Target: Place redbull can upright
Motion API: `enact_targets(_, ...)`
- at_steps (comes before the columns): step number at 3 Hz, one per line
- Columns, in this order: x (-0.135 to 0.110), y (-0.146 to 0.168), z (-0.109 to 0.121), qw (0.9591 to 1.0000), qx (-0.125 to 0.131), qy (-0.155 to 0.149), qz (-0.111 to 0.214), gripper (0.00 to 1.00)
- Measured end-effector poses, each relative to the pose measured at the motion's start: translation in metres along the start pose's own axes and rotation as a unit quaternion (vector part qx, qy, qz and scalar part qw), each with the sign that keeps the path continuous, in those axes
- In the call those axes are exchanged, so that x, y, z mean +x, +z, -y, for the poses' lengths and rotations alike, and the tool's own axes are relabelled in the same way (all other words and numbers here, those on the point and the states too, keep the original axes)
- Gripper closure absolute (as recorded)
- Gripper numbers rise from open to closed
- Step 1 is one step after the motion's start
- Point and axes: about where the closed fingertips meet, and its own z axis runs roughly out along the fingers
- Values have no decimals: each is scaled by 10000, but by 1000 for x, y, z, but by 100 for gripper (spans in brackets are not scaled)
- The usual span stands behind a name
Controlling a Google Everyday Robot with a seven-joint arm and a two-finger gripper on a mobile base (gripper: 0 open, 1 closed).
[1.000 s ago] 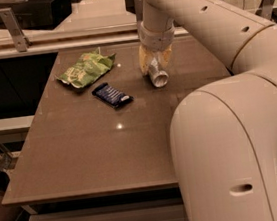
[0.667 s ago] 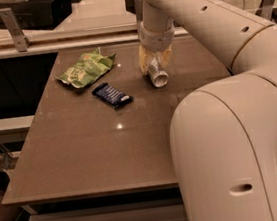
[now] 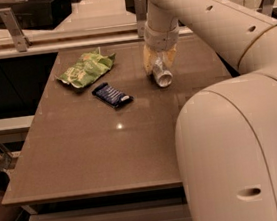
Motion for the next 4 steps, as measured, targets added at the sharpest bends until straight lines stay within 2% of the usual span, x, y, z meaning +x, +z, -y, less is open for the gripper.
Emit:
enact_targets(2, 9, -12, 12, 9997, 112, 182, 129, 100)
enact_targets(4, 10, -34, 32, 9974, 101, 459, 545, 100)
